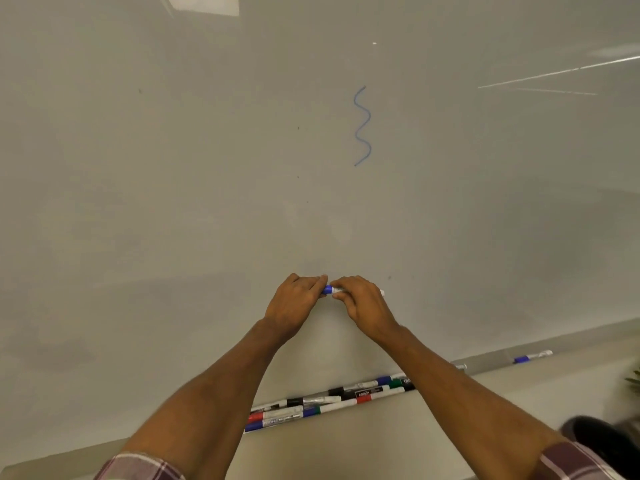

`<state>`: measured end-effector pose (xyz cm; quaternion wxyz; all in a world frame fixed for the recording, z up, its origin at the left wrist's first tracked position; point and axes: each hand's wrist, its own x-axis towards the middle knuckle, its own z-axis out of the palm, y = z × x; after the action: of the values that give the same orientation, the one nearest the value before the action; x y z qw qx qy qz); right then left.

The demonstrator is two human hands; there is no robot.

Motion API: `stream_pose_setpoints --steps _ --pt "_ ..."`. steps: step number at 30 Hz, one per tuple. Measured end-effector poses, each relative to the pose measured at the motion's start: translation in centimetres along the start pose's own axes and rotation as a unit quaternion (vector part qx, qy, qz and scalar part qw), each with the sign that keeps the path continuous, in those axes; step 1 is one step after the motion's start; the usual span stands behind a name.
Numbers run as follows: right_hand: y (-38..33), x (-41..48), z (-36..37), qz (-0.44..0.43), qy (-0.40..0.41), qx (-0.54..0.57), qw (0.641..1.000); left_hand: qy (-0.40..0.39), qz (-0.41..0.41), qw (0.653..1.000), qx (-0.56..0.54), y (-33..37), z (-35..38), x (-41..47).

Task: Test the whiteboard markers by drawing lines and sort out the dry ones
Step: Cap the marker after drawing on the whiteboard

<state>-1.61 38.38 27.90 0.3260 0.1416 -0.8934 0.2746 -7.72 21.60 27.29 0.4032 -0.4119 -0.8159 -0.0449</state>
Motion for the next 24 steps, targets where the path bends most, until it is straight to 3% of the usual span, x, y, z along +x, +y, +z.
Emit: stream_pose_setpoints --steps 13,24 --pt "5.8 -5.5 -6.0 0.11 -0.012 -0.036 0.993 -0.026 0.095 0.993 -0.07 8.4 3.7 4.8" --pt "15.7 -10.5 -16.5 0.192 -0.014 -0.07 0.979 -0.075 0.128 0.98 -0.132 21.2 9.9 13.0"
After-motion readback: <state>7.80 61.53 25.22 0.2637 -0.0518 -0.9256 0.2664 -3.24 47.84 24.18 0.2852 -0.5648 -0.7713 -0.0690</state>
